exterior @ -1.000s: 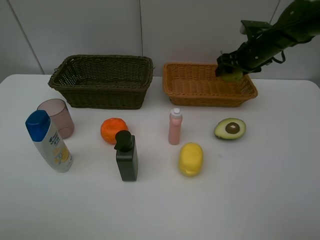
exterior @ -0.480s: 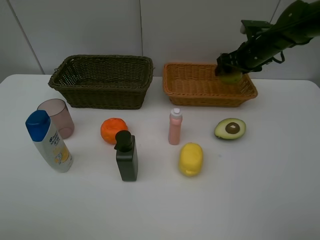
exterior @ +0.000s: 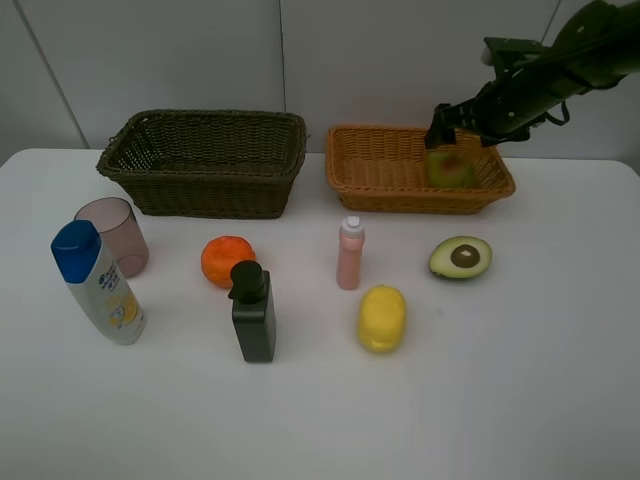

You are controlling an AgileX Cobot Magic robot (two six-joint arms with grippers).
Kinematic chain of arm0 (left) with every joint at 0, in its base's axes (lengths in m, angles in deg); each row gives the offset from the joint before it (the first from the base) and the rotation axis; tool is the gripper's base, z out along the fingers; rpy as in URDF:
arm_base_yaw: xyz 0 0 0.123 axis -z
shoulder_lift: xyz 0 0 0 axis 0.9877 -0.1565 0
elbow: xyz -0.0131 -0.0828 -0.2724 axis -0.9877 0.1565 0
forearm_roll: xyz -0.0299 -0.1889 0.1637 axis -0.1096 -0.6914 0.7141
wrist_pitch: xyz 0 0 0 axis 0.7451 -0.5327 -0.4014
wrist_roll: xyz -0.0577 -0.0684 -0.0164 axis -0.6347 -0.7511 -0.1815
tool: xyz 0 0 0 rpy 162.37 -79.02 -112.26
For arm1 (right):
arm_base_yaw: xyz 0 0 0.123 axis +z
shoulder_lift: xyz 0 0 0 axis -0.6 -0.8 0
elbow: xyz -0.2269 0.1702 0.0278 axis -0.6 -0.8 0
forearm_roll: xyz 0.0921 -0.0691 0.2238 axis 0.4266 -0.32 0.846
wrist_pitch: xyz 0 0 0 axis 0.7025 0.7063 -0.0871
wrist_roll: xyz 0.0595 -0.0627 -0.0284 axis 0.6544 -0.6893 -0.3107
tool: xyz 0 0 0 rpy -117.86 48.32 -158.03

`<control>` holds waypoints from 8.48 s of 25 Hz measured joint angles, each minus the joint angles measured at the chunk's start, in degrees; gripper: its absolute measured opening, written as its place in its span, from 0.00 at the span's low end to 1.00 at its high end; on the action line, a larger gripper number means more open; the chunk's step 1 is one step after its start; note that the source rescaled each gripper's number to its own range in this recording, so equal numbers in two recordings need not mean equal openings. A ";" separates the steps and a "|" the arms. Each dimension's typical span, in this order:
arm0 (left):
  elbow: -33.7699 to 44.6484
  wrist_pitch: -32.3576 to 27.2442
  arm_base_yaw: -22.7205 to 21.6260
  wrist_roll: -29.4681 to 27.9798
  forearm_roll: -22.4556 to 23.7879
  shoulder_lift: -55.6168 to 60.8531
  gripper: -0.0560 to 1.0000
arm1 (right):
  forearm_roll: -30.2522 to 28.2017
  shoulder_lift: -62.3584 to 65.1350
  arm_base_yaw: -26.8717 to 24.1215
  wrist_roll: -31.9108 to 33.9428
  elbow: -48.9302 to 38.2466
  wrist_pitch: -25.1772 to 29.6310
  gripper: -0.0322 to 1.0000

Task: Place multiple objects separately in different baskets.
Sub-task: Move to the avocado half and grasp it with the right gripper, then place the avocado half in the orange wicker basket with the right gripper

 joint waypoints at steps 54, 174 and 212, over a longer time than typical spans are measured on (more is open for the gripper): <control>0.00 0.00 0.00 0.00 0.13 0.00 1.00 | -23.12 11.48 12.37 -29.39 -13.36 22.71 1.00; 0.00 0.00 0.00 0.00 0.13 0.00 1.00 | -23.25 0.02 9.55 -33.17 -16.04 14.14 0.48; 0.00 0.00 0.00 0.00 0.13 0.00 1.00 | 5.08 11.77 9.55 -33.14 -7.59 -1.85 0.47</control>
